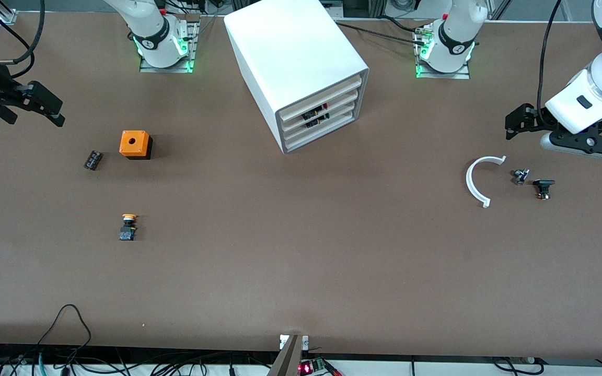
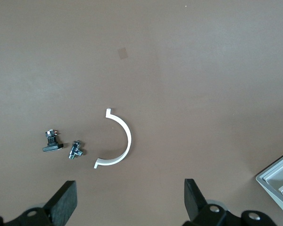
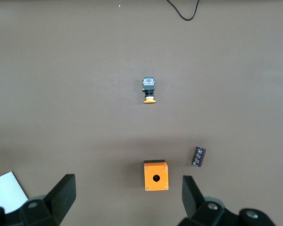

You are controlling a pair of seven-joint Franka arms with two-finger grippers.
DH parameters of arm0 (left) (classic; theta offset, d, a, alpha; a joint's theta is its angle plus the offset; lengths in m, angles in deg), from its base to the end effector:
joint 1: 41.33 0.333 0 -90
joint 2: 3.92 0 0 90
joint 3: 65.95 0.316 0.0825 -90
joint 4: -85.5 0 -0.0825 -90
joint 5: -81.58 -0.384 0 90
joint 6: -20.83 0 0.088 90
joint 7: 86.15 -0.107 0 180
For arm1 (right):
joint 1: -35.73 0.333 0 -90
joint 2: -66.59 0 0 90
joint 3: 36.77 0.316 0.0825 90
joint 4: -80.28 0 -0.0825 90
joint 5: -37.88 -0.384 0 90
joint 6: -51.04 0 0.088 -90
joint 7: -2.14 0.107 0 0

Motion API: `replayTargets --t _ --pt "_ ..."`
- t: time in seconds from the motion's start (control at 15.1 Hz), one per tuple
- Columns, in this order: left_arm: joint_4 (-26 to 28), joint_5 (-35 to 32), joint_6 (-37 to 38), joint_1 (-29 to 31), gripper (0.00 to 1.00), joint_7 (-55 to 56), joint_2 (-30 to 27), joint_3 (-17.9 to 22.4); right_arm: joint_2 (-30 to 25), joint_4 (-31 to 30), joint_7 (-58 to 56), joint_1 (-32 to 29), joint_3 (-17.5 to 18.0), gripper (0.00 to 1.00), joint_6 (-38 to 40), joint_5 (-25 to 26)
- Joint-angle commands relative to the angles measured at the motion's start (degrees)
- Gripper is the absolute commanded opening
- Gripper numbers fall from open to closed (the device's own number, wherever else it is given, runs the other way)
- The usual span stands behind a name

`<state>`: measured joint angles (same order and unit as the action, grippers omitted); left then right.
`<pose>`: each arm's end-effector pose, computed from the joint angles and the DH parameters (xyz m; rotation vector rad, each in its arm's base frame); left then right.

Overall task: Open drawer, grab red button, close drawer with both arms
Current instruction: 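Move the left gripper toward the drawer handle while the right gripper advances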

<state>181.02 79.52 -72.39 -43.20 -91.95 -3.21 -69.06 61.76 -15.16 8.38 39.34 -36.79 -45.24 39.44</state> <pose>0.5576 -0.0447 0.5769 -3.0916 0.2963 0.0820 0.5377 0.0311 0.6355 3.1183 -0.0696 0.1575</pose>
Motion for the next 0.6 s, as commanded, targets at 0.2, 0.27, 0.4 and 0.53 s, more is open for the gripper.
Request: replayTargets --t 0.2,0.27,0.4,0.53 --pt "-1.6 1.1 1.5 -0.1 1.0 0.4 0.2 -0.1 1.1 2.1 0.1 0.3 -0.2 1.0 1.6 -0.3" --pt "-1.6 1.1 1.5 -0.1 1.0 0.4 0.2 -0.1 1.7 2.2 0.3 0.3 -0.2 1.0 1.7 -0.6" --pt "-1.6 1.1 1.5 -0.1 1.0 0.4 0.3 -0.1 1.9 1.6 0.4 0.4 -0.2 1.0 1.7 -0.6" --pt "-1.5 1.1 1.5 -0.2 1.0 0.3 0.4 -0.1 2.8 1.2 0.4 0.3 -0.2 1.0 2.0 -0.7"
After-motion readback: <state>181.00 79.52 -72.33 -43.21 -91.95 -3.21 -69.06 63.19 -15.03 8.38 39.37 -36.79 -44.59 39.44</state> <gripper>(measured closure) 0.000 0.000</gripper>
